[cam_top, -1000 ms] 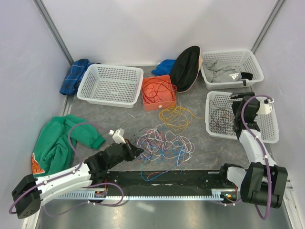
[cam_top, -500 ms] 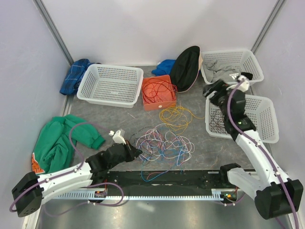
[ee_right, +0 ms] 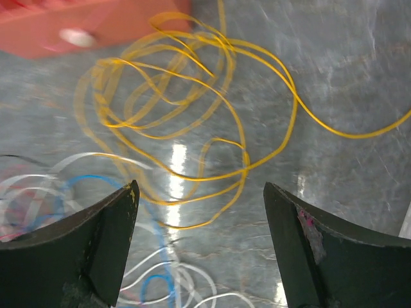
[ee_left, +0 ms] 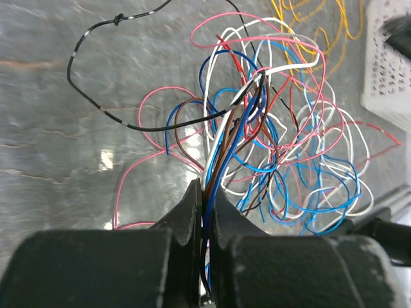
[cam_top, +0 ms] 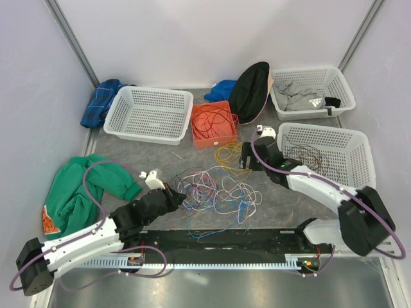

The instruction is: Untangle the cables

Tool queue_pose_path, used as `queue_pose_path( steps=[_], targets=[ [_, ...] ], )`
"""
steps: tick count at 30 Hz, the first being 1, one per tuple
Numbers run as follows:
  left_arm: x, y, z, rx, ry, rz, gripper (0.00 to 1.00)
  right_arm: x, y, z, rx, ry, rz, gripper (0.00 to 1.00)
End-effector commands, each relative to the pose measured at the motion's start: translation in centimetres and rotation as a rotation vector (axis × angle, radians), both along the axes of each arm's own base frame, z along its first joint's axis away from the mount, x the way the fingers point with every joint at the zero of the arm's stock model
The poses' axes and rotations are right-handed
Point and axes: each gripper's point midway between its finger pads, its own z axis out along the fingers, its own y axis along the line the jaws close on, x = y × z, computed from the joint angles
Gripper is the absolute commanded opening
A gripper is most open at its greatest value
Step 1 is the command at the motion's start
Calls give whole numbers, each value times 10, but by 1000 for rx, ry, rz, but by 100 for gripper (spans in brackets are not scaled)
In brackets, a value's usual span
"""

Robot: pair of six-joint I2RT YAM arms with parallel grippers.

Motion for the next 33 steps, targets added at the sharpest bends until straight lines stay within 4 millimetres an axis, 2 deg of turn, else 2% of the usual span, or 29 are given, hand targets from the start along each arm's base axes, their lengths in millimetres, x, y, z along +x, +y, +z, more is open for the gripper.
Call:
queue_pose_path(
  steps=[1,4,5,9,12,13,14,16,17,18,19,20,24,25,26,29,30,32,33],
  targets=[
    [19,20,19,87,-89,92,2,23,-3,-17,-61,-8,-61,86],
    [33,27,28,95,-88,143,2,23,0,-27,-54,3,-69,85],
    [40,24,32,97,-96,140,2,27,5,-23,-31,-25,-68,85],
    [63,29,29,87,-43,169,2,27,16,-15,-54,-59,-41,85],
    [70,20,27,74,-6,142,2,30,18,-19,-96,-51,-35,85],
    [71,17,27,71,2,136,7,32,15,-26,-125,-36,-48,85],
    [74,14,34,62,-3,133,30,34,13,-27,-138,-37,-59,86],
    [75,12,35,65,19,135,46,35,7,-36,-166,-26,-95,86],
    [77,11,43,59,12,139,62,37,-2,-38,-194,-33,-131,86],
    [77,11,49,53,5,140,67,37,-5,-40,-205,-36,-150,87],
    [77,14,52,64,4,151,89,38,-8,-42,-216,-35,-164,87],
    [79,14,60,56,-12,154,99,40,-12,-41,-232,-44,-187,87],
    [76,20,82,37,-76,153,100,43,-9,-51,-236,-19,-192,86],
    [74,20,91,19,-103,145,100,43,-7,-60,-236,4,-183,84],
    [73,21,91,16,-108,141,99,43,-4,-62,-227,15,-172,81],
    [68,20,97,-12,-131,125,98,41,12,-71,-169,36,-119,55],
    [66,20,97,-15,-131,119,98,38,20,-69,-133,37,-89,33],
    [65,21,101,-33,-144,119,97,37,30,-58,-85,-15,-63,10],
    [64,22,102,-36,-148,122,96,34,40,-39,-54,-64,-37,0]
  ],
)
